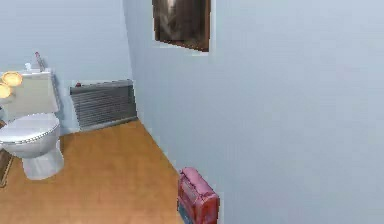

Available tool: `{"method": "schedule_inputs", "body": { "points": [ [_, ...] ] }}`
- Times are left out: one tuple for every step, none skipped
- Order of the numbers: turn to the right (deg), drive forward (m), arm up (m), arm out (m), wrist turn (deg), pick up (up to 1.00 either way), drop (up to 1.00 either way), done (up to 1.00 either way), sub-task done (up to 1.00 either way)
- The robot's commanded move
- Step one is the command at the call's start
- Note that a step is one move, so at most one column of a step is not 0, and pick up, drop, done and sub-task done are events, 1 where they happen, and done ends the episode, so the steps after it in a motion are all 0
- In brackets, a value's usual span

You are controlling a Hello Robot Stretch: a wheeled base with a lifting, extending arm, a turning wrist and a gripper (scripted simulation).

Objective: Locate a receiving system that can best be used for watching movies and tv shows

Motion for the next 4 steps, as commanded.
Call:
{"method": "schedule_inputs", "body": {
  "points": [
    [45.0, 0.00, 0.00, 0.00, 0.0, 0.00, 0.00, 0.00, 0.00],
    [45.0, 0.00, 0.00, 0.00, 0.0, 0.00, 0.00, 0.00, 0.00],
    [42.0, 0.00, 0.00, 0.00, 0.0, 0.00, 0.00, 0.00, 0.00],
    [3.0, 0.00, 0.00, 0.00, 0.0, 0.00, 0.00, 0.00, 0.00]
  ]
}}
